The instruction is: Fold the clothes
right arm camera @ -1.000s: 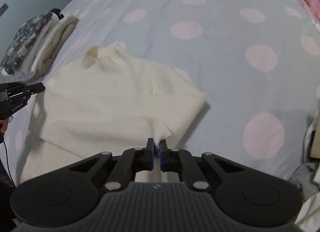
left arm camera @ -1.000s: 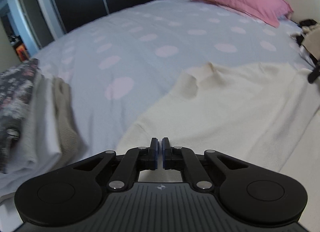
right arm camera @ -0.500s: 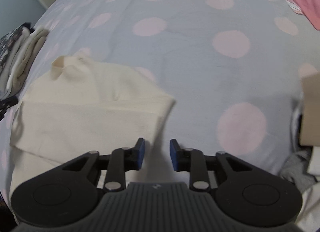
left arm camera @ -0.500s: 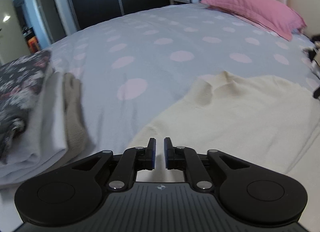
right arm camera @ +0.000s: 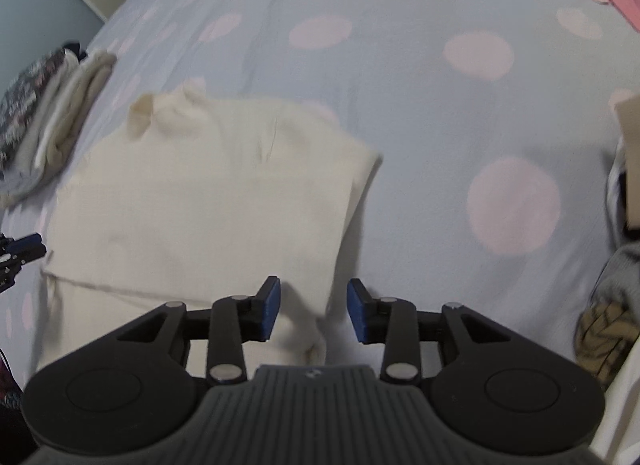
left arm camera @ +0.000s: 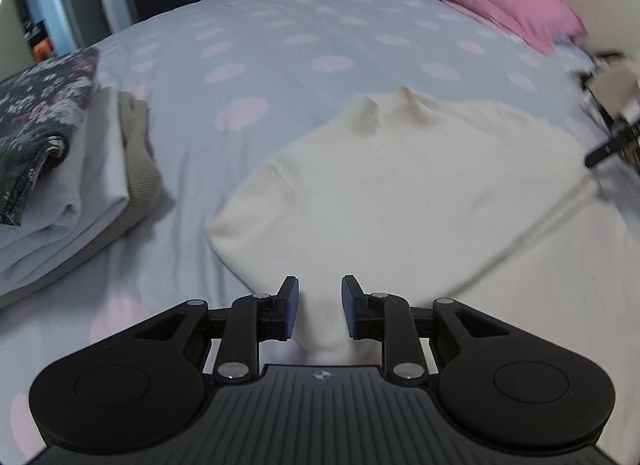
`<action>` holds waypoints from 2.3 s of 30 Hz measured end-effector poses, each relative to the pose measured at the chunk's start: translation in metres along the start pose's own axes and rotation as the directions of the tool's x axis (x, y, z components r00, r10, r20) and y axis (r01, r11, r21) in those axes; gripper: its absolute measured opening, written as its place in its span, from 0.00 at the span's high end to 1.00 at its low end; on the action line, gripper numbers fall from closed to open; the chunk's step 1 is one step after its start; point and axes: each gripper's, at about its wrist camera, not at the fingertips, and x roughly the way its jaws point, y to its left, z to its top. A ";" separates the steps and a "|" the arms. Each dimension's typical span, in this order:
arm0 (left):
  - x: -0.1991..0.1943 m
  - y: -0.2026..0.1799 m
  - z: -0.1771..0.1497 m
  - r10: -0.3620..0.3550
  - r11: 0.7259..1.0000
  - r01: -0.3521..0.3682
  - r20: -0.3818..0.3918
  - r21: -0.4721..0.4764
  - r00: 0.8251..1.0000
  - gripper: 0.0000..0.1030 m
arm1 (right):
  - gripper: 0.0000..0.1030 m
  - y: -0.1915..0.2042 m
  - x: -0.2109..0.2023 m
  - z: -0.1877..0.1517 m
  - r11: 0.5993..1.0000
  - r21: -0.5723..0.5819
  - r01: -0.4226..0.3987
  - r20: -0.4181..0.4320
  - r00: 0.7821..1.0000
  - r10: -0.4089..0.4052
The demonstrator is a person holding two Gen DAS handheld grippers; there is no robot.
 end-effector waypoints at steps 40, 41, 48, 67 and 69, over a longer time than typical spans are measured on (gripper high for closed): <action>-0.066 -0.074 -0.122 -0.024 0.944 -0.069 -0.275 -0.322 0.961 0.78 | 0.72 0.060 -0.049 -0.213 0.994 -0.003 0.105 0.013 0.994 -0.105; -0.068 -0.077 -0.124 -0.030 0.942 -0.064 -0.275 -0.328 0.961 0.84 | 0.84 0.060 -0.052 -0.213 0.995 -0.001 0.099 0.022 0.995 -0.099; -0.088 -0.061 -0.116 0.014 0.924 -0.070 -0.150 -0.375 0.989 0.97 | 0.93 0.069 -0.072 -0.206 0.995 -0.047 0.089 0.134 0.988 -0.082; -0.083 -0.051 -0.096 0.166 0.929 -0.162 -0.015 -0.332 0.986 0.91 | 0.89 0.064 -0.061 -0.162 0.985 -0.027 0.168 0.266 0.951 -0.155; -0.087 -0.052 -0.097 0.188 0.926 -0.180 -0.007 -0.331 0.982 0.82 | 0.76 0.061 -0.063 -0.164 0.987 0.007 0.162 0.281 0.947 -0.157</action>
